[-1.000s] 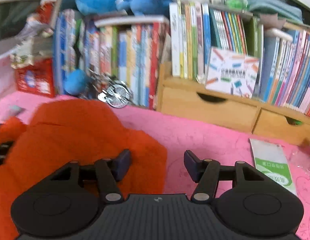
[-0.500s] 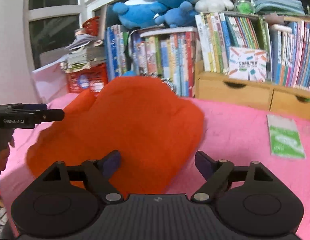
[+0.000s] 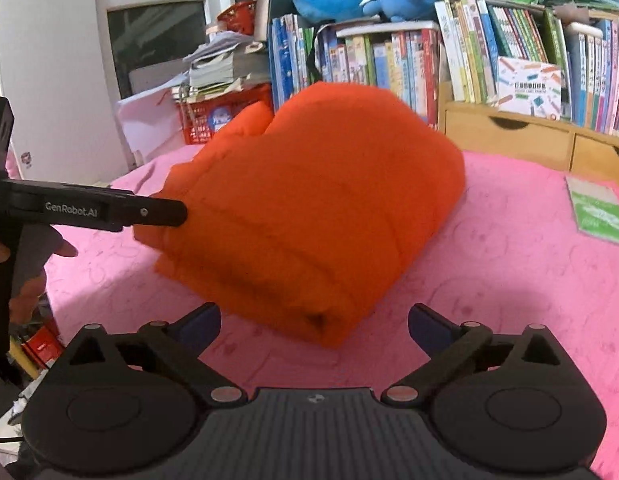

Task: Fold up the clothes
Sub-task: 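Release the folded bundle and withdraw both grippers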

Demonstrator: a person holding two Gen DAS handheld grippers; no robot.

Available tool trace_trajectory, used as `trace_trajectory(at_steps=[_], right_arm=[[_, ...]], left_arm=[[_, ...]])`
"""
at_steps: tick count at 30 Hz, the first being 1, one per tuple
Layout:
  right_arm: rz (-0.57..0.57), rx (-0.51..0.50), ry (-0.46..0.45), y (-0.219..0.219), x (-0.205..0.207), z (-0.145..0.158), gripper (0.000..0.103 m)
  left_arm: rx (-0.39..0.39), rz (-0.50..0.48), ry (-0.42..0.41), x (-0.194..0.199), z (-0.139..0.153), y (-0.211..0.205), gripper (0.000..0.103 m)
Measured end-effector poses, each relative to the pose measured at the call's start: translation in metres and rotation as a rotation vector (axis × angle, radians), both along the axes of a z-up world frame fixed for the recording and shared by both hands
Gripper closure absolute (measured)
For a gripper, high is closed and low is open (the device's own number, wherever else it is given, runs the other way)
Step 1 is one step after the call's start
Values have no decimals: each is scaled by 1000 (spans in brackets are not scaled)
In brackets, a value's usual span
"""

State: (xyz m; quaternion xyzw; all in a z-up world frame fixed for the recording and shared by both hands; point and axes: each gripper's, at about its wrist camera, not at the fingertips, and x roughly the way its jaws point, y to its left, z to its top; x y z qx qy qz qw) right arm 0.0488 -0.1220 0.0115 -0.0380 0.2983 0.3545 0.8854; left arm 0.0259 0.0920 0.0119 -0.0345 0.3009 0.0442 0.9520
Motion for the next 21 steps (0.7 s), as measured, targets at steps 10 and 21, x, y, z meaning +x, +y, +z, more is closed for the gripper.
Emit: trace_trajectory(at_steps=[10, 21], right_arm=[[-46, -10, 17, -1, -9, -7, 0], [-98, -35, 7, 8, -8, -24, 0]], left_arm=[[-49, -3, 82, -9, -17, -8, 0], [-85, 20, 192, -2, -40, -14, 0]])
